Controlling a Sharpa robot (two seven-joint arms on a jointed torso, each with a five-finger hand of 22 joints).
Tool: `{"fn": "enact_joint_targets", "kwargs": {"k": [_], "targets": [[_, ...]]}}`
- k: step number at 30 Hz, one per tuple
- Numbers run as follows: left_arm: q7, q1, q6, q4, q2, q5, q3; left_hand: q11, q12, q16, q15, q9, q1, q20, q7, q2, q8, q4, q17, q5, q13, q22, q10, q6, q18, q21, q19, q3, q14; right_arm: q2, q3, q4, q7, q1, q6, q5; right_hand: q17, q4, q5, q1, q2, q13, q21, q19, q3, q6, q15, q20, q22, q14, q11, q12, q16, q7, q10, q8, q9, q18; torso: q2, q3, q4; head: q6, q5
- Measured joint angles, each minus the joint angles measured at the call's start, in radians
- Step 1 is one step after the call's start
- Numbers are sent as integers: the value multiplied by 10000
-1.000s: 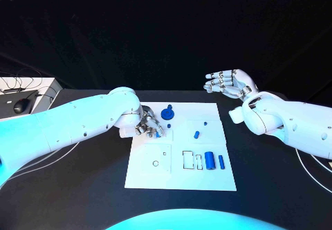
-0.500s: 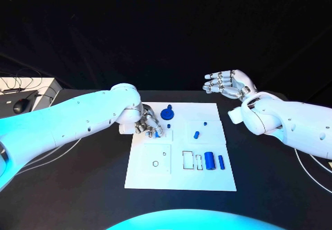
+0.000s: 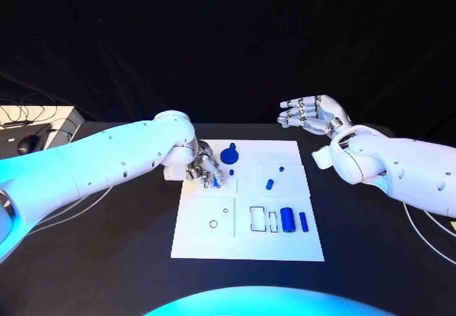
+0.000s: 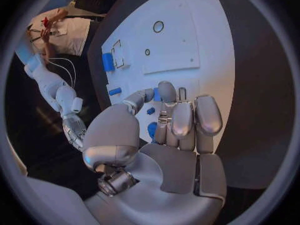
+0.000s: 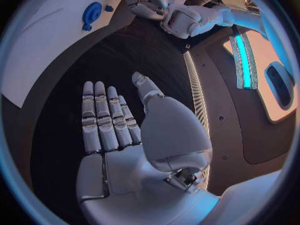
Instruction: Assemble the parts on the task board
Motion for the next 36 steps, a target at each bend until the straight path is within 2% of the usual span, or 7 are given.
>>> {"fn": "enact_joint_targets", "kwargs": {"k": [13, 23, 36], "targets": [[3, 89, 464, -482, 293, 67, 2, 0, 37, 37, 0, -25, 40, 0, 13, -40, -53, 0, 58, -2, -11, -2, 0, 14, 0, 0, 0, 0, 0, 20, 0, -13, -14, -4, 30, -11, 0, 0, 0, 0, 0, 0, 0, -36, 0, -27, 0, 36, 1, 0, 35, 0, 0, 26, -36, 0, 1, 0, -8, 3, 2, 12, 10], [-40, 339, 1078, -700, 320, 546, 0, 0, 37, 37, 0, -59, 76, 0, 14, -76, -154, -1, 81, -21, -11, -3, 0, 15, 1, 0, 0, -1, 0, 47, 1, -59, -21, -24, 50, -15, 0, 0, 0, 0, 0, 0, 0, -35, 0, -29, 36, 36, 1, -36, 35, 0, 0, 24, -35, 0, 1, 0, -8, 0, 9, 11, 38], [-153, 428, 1804, -881, 302, 1474, -3, 0, 37, 37, 0, -80, 79, 0, 14, -79, -204, -3, 112, -17, -21, -4, -1, 15, 0, 0, 0, -3, 0, 56, 0, -88, -29, -35, 64, -34, 1, 0, 0, 0, 0, 0, 0, -34, 0, -62, 35, 36, 1, -35, 35, 0, 0, -9, -35, 0, -7, 0, -9, -11, 8, 22, 34]]}}
